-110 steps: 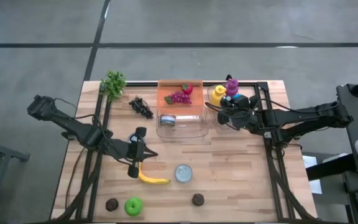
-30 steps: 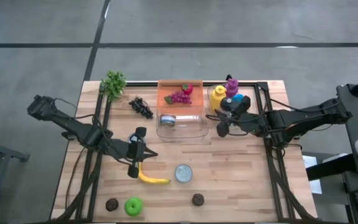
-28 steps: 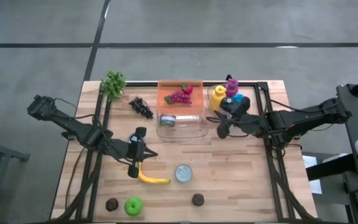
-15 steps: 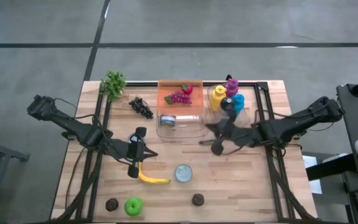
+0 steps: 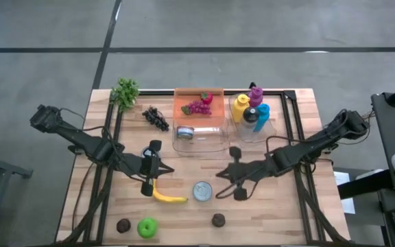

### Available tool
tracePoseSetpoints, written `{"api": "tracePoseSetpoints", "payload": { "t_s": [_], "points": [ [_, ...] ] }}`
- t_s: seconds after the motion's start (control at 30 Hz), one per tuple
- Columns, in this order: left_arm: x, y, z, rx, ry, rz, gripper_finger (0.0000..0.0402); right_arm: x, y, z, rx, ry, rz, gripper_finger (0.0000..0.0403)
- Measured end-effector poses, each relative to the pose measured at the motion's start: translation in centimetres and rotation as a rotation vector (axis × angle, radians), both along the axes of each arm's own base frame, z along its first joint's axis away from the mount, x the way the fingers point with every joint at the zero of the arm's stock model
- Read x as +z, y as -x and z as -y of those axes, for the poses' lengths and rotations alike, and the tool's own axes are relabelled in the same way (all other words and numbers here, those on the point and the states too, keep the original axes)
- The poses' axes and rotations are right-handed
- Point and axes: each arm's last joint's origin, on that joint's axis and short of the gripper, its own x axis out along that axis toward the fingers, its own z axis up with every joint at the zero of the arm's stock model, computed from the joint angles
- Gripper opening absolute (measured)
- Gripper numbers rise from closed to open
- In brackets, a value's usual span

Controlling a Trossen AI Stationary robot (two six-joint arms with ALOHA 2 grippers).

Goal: Pick & Place Food Item
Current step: Put the right plum into the orange bin

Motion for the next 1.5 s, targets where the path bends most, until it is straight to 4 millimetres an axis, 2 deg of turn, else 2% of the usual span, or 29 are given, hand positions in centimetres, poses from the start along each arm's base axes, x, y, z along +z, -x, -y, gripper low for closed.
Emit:
{"api": "tracePoseSetpoints", "payload": {
  "t_s": [0.3,0.53,0.83,1.0,1.5],
  "points": [
    [0.0,0.0,0.0,0.0,0.0,0.0,0.0008,-1.0,0.0,-1.9,0.136,0.072,-0.016,0.0008],
    [0.0,0.0,0.0,0.0,0.0,0.0,0.0008,-1.0,0.2,-2.7,0.285,0.002,-0.031,0.0008],
    [0.0,0.0,0.0,0.0,0.0,0.0,0.0008,-0.8,0.1,-2.7,0.279,-0.04,-0.019,0.0014],
    [0.0,0.0,0.0,0.0,0.0,0.001,0.0008,-0.8,0.1,-2.7,0.283,-0.035,-0.014,0.0044],
    [0.0,0.0,0.0,-0.001,0.0,0.0,0.0008,-0.6,0.0,-2.8,0.29,-0.028,0.004,0.0167]
  ]
}}
